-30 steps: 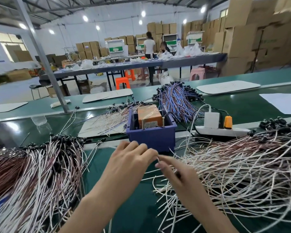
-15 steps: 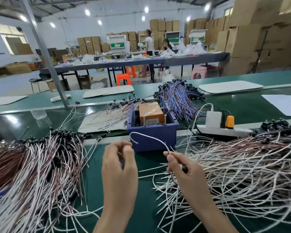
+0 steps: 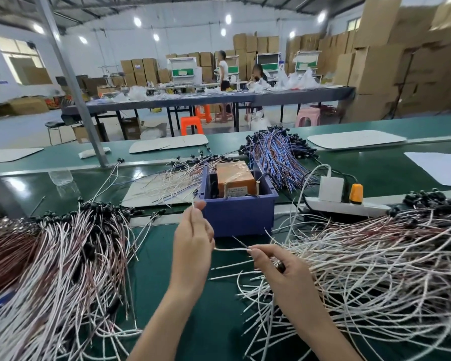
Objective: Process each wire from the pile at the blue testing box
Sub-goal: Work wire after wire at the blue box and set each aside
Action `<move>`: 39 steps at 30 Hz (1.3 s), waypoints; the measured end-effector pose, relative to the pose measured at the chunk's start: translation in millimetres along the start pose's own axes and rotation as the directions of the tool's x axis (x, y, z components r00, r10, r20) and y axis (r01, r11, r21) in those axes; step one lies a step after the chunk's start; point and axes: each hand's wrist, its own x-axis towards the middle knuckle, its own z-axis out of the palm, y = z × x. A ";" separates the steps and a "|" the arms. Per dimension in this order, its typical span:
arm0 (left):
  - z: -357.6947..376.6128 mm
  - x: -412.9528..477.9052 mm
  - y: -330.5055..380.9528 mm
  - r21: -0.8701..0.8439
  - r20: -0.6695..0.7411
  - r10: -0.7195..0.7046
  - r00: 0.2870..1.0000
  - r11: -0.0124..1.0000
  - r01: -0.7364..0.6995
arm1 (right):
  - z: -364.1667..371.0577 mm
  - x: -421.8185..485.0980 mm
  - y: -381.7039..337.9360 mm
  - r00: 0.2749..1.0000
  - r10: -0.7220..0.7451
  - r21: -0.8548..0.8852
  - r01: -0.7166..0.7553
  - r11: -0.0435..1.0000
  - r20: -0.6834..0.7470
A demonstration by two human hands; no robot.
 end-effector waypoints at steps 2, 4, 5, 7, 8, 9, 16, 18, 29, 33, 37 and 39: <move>2.8 -5.7 -14.9 0.051 0.033 0.070 0.997 0.996 -0.072 | 0.2 1.2 1.2 0.999 0.035 0.059 -0.035 0.998 -0.001; 3.0 -9.6 -22.9 0.074 0.062 0.098 0.993 0.992 -0.103 | -1.3 4.8 2.9 0.996 0.091 0.124 -0.089 0.988 -0.017; 2.6 -9.8 -25.2 0.092 0.080 0.113 0.990 0.989 -0.120 | -2.6 7.2 3.9 0.992 0.125 0.152 -0.120 0.981 -0.029; 1.2 -9.1 -27.9 0.113 0.102 0.155 0.983 0.980 -0.166 | -3.9 11.1 4.8 0.982 0.181 0.205 -0.166 0.965 -0.057; 1.6 -9.4 -28.2 0.117 0.110 0.184 0.977 0.973 -0.197 | -3.8 13.1 4.3 0.978 0.191 0.231 -0.169 0.958 -0.078; 2.2 -11.3 -27.9 0.113 0.114 0.210 0.971 0.968 -0.222 | -2.9 15.8 3.1 0.974 0.197 0.255 -0.163 0.953 -0.110; 7.5 -8.6 -34.2 -0.061 -0.019 0.005 1.000 0.998 -0.006 | 15.1 51.9 -6.9 0.915 0.156 0.261 -0.058 0.964 -0.373; 4.1 -2.7 -37.1 -0.138 -0.015 -0.072 0.997 0.988 0.070 | 21.7 62.5 -5.3 0.899 0.150 0.253 -0.046 0.966 -0.412; 0.9 7.6 -43.9 -0.262 0.007 -0.121 0.993 0.958 0.119 | 32.4 84.7 8.8 0.870 0.189 0.189 -0.113 0.975 -0.456; -1.2 9.4 -44.0 -0.264 -0.009 -0.119 0.993 0.958 0.112 | 32.9 85.1 9.6 0.892 0.197 0.173 -0.137 0.975 -0.406; -1.3 9.7 -44.7 -0.260 -0.006 -0.116 0.993 0.959 0.111 | 34.2 83.4 7.7 0.894 0.193 0.150 -0.143 0.978 -0.405; -1.4 9.8 -45.3 -0.261 -0.008 -0.118 0.993 0.959 0.112 | 35.1 82.3 7.3 0.891 0.189 0.133 -0.146 0.980 -0.412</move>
